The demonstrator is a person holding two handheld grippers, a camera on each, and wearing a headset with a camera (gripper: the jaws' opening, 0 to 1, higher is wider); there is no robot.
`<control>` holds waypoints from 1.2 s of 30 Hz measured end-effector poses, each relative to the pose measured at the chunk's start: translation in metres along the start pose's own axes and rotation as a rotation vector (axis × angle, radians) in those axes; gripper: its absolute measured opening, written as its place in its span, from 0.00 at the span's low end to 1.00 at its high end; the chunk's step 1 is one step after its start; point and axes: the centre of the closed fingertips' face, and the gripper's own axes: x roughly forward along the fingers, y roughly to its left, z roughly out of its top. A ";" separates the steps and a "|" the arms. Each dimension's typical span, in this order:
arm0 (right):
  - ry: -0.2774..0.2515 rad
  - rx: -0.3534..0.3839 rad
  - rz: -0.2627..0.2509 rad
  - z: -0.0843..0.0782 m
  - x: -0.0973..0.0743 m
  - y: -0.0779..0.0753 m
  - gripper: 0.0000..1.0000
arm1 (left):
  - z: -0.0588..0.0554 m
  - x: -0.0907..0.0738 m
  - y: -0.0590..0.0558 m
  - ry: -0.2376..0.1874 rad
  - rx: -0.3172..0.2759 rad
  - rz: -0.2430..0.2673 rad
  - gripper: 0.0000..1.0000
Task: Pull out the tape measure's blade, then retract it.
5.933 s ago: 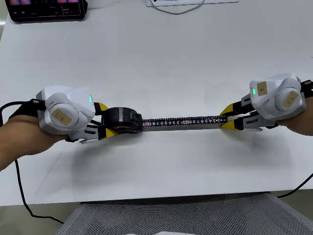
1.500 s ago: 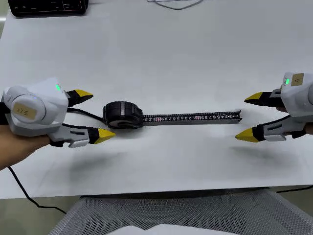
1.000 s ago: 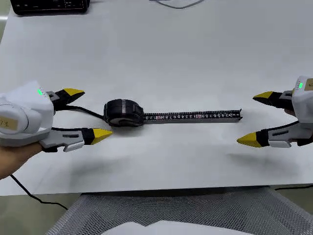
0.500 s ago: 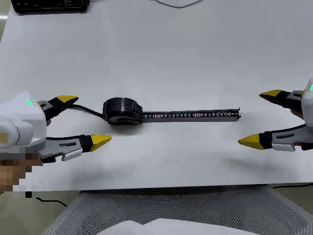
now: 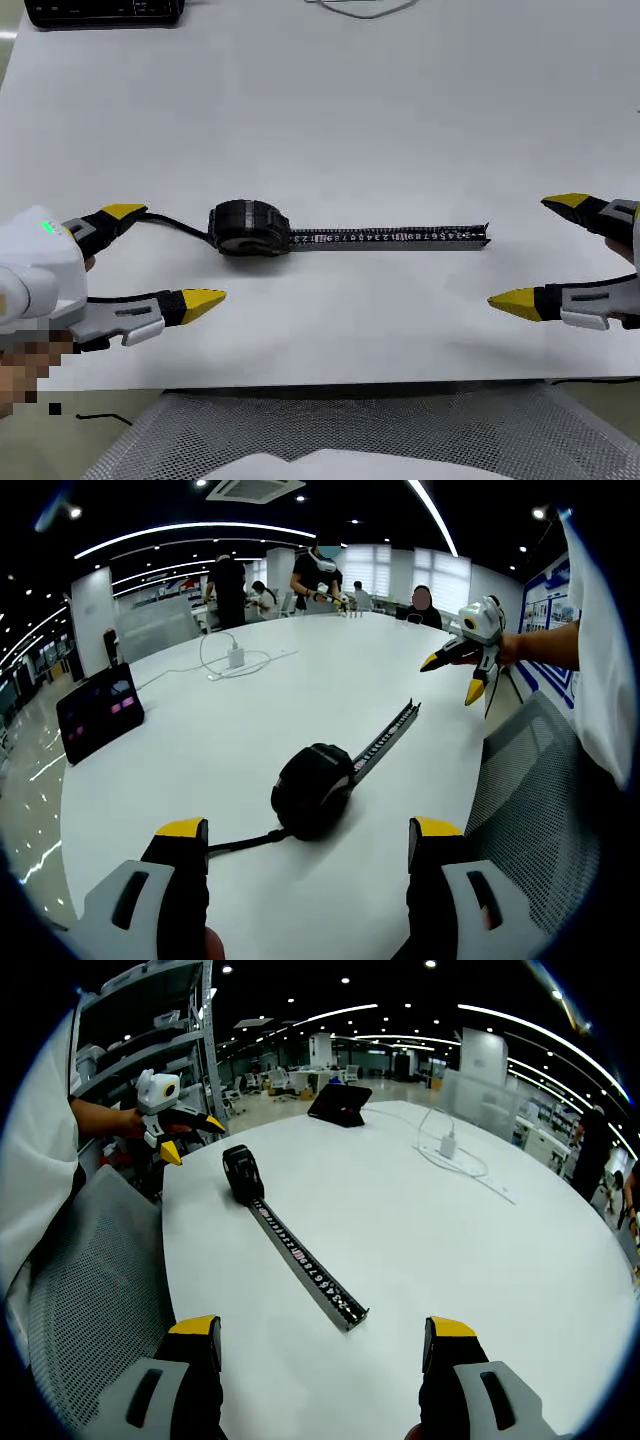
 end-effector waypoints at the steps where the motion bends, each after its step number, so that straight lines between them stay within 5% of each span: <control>1: -0.004 -0.019 -0.025 0.000 0.000 -0.002 0.81 | 0.000 0.000 0.000 -0.003 -0.002 0.004 0.80; 8: -0.030 -0.003 -0.045 0.002 -0.004 -0.001 0.82 | -0.002 -0.007 -0.002 -0.022 -0.032 0.028 0.81; 23: -0.055 0.022 -0.071 -0.004 -0.006 0.008 0.83 | -0.027 -0.013 -0.014 0.012 -0.032 0.036 0.86; 36: -0.041 0.044 -0.064 -0.014 -0.005 0.017 0.87 | -0.033 -0.018 -0.013 -0.002 -0.100 0.049 0.91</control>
